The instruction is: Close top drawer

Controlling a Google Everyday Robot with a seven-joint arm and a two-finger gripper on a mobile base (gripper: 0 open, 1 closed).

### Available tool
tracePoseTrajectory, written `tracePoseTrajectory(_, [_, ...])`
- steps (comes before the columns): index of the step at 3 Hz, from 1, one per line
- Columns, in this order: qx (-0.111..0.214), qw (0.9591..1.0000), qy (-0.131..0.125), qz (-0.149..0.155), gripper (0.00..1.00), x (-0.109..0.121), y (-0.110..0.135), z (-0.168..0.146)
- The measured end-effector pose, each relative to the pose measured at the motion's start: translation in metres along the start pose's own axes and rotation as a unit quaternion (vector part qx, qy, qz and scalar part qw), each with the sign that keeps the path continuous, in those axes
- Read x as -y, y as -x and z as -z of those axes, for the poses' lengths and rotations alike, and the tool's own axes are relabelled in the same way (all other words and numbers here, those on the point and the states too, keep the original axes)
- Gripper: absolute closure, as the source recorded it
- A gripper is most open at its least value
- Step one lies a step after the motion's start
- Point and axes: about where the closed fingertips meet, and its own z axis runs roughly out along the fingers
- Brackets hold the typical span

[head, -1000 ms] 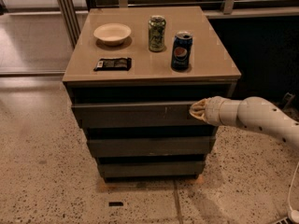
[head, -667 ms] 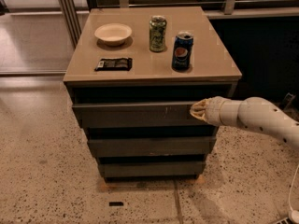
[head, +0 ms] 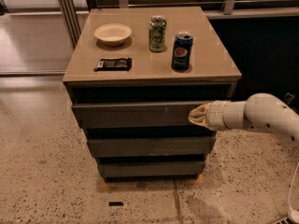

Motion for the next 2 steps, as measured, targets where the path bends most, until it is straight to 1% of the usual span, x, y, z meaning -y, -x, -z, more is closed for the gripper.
tracePoseTrajectory(1, [0.013,0.9971,0.073,-0.018,1.0,-0.036,0.014,0.022])
tracePoseTrajectory(2, [0.004,0.9897,0.14,-0.029,1.0,-0.053,0.029,0.052])
